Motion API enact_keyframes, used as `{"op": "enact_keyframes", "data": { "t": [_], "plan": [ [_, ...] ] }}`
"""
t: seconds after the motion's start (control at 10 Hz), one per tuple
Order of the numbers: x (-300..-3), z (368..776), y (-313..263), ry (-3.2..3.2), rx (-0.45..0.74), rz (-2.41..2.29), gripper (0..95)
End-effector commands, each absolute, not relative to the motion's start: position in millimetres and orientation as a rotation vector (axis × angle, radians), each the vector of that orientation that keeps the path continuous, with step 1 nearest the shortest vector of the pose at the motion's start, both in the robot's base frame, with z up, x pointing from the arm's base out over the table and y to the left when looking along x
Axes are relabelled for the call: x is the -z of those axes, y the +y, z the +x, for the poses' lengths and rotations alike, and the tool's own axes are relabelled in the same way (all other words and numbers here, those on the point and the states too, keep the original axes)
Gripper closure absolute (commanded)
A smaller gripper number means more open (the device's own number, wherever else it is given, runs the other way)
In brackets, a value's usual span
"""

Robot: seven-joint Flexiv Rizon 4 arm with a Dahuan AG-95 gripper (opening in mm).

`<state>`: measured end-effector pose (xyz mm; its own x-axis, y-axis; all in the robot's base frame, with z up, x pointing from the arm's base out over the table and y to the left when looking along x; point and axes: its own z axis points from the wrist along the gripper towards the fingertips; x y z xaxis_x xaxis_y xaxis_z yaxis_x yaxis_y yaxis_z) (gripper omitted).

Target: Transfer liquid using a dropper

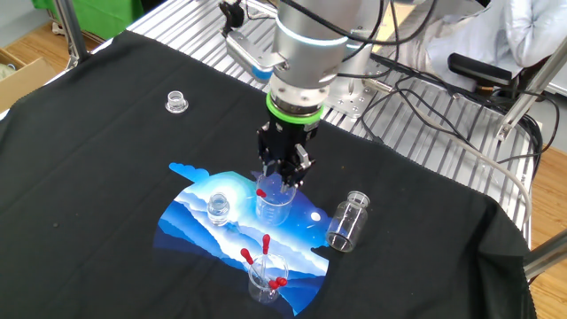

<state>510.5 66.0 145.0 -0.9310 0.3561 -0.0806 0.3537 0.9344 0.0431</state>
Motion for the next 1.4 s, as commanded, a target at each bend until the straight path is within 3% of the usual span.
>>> {"op": "enact_keyframes", "data": {
  "t": [0.1,0.2,1.0,1.1,1.4],
  "plan": [
    [-145,514,63,3.027,-0.048,0.551,57.0],
    [-145,516,61,3.034,-0.050,0.548,76.0],
    [-137,542,34,3.097,-0.091,0.560,76.0],
    [-137,543,35,3.100,-0.102,0.579,57.0],
    [-135,547,36,3.108,-0.110,0.604,57.0]
  ]
}}
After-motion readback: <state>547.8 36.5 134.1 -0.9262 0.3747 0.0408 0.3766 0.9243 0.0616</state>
